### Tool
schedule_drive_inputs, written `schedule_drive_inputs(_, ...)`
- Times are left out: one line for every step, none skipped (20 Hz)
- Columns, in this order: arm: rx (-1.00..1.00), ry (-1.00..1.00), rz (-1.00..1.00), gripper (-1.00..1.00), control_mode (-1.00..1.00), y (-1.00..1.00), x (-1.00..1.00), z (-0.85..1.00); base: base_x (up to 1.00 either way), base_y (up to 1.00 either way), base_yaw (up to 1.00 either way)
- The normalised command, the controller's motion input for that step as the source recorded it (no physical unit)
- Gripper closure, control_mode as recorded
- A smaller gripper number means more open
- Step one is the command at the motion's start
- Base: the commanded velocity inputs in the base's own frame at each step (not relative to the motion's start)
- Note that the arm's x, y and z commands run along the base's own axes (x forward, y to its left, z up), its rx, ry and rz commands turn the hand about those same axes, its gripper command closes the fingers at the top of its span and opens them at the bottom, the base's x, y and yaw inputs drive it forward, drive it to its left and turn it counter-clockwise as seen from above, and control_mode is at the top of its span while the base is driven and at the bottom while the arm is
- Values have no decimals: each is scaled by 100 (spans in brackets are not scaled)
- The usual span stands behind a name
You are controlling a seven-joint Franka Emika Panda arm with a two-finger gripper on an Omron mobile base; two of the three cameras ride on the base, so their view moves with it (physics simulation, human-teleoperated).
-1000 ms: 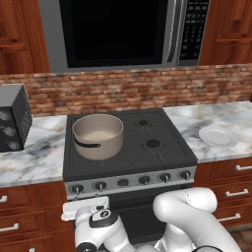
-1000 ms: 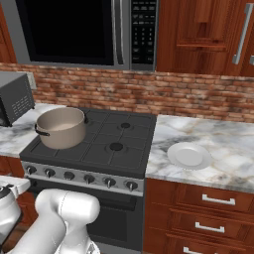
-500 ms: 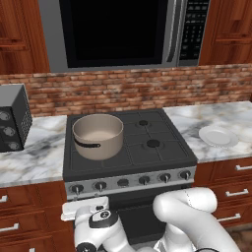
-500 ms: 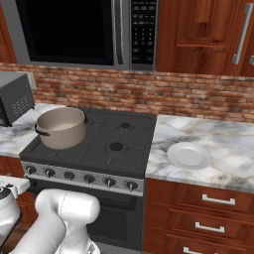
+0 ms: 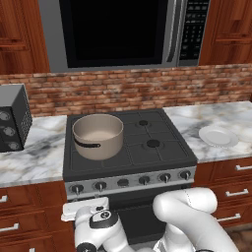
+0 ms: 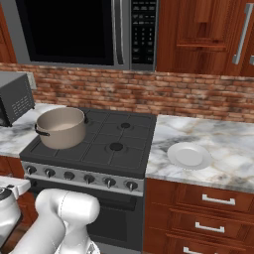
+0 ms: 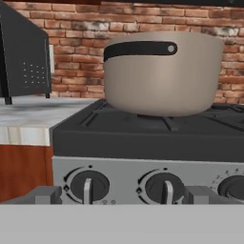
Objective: Retrieve the frozen meat and place it in the pot on a burner. Then turn the burner on.
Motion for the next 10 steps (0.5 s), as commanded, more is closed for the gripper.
schedule_drive_inputs(0, 0, 0, -100, -100, 0, 0, -5, 0, 0, 0)
schedule_drive_inputs(0, 0, 0, -100, -100, 0, 0, -6, 0, 0, 0)
schedule_drive_inputs(0, 0, 0, -100, -100, 0, 0, -6, 0, 0, 0)
schedule_drive_inputs(0, 0, 0, -100, -100, 0, 0, -4, 0, 0, 0)
schedule_drive_inputs(0, 0, 0, -100, -100, 0, 0, -3, 0, 0, 0)
schedule_drive_inputs(0, 0, 0, -100, -100, 0, 0, -1, 0, 0, 0)
schedule_drive_inputs(0, 0, 0, -100, -100, 0, 0, 0, 0, 0, 0)
schedule_drive_inputs(0, 0, 0, -100, -100, 0, 0, 0, 0, 0, 0)
schedule_drive_inputs(0, 0, 0, -100, -100, 0, 0, 0, 0, 0, 0)
schedule_drive_inputs(0, 0, 0, -100, -100, 0, 0, 0, 0, 0, 0)
